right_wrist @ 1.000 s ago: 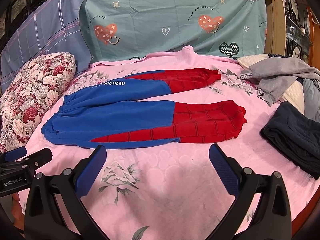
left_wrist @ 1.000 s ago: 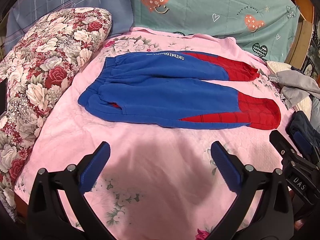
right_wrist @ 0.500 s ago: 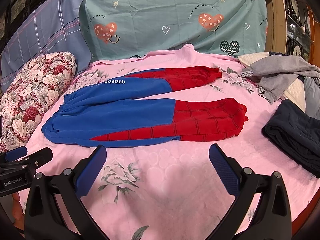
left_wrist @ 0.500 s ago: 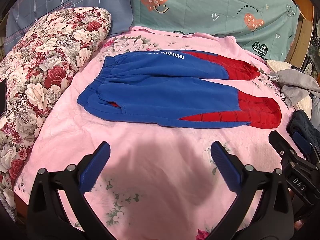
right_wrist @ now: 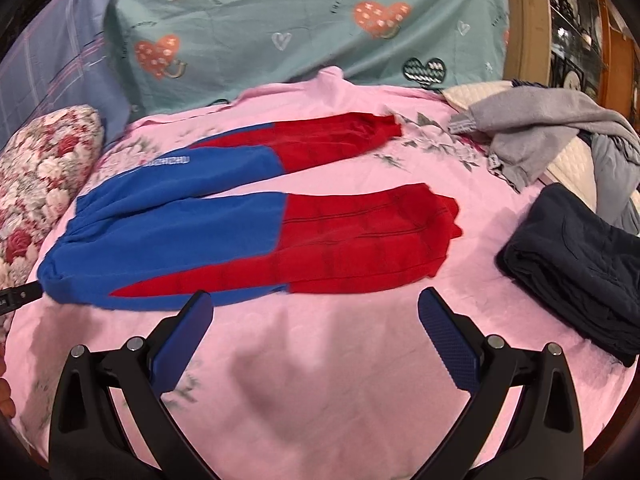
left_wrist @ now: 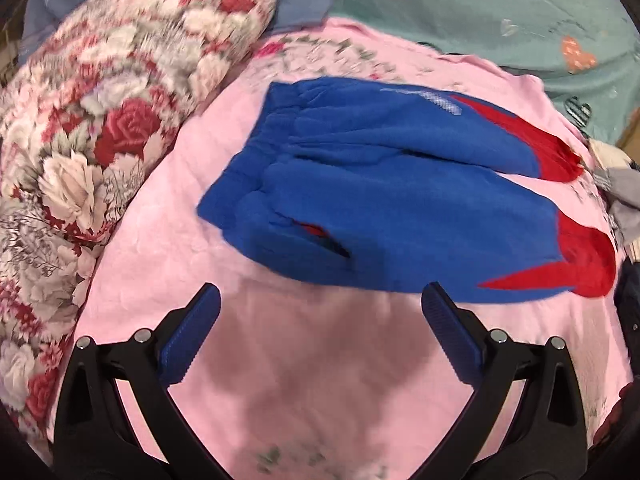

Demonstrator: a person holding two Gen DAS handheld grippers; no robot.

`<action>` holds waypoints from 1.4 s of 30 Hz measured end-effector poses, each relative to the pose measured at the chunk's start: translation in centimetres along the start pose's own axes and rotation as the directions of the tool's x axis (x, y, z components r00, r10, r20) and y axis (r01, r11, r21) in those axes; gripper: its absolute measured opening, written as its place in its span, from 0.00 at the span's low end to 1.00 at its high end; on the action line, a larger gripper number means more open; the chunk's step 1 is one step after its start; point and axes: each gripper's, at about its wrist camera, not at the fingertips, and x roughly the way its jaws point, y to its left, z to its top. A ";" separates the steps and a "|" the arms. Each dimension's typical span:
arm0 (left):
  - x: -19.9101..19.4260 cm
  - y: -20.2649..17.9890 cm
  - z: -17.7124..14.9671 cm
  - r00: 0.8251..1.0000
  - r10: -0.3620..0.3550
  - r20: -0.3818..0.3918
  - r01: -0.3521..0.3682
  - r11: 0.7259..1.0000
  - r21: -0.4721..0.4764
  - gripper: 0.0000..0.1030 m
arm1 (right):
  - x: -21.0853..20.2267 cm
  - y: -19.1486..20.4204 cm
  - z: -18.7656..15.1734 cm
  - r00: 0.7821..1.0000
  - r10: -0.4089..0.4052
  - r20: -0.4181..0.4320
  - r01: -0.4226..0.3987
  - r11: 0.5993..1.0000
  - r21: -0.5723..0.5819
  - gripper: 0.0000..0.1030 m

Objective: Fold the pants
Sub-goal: 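Grasp the blue waistband with the left tool while the right tool grasps the red leg cuffs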

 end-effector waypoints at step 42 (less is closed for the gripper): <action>9.3 2.5 6.4 0.968 -0.181 -0.172 0.118 0.940 -0.321 0.14 | 13.6 -12.0 5.5 0.940 0.156 -0.305 -0.037 0.932 0.361 0.17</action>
